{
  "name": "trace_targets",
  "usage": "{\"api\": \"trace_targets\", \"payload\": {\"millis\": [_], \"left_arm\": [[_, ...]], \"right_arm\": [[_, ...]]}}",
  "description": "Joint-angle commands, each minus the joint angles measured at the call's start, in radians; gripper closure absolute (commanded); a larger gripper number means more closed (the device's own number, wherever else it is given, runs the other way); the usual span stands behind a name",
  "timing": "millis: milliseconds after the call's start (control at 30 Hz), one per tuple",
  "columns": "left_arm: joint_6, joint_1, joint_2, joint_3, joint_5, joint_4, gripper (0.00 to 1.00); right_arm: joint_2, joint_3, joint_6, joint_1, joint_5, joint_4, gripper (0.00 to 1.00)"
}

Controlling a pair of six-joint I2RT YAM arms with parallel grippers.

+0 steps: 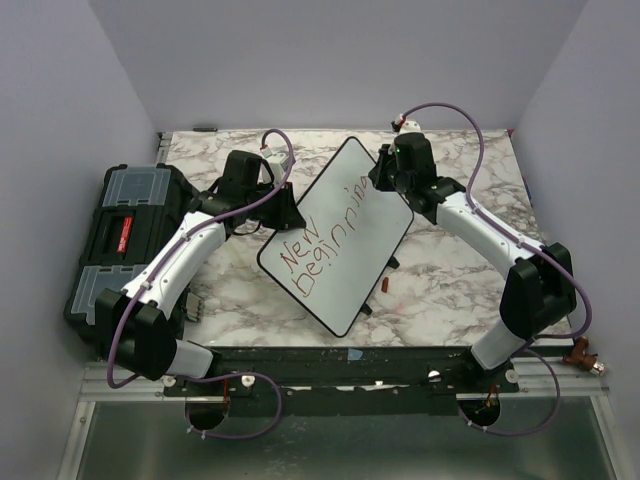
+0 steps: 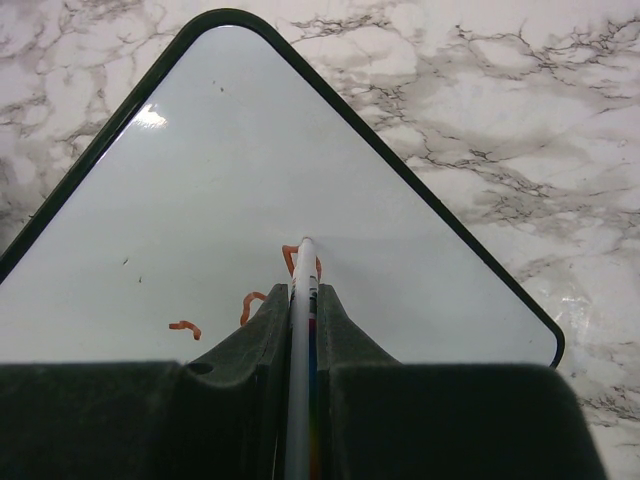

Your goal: Write a sentence on the whiteboard

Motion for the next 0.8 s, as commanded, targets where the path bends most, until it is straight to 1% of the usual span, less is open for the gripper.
{"api": "trace_targets", "payload": {"millis": [0,767], "left_arm": [[0.149,-0.038,0.026,-0.03,-0.133,-0.083,1.0],[0.148,-0.044,0.004,-0.036,-0.125,-0.081,1.0]], "right_arm": [[0.021,-0.006,0.009,0.0,-0.009,-0.012,0.99],[-0.034,-0.132,0.031,0.0,0.013,-0.009,0.99]]}}
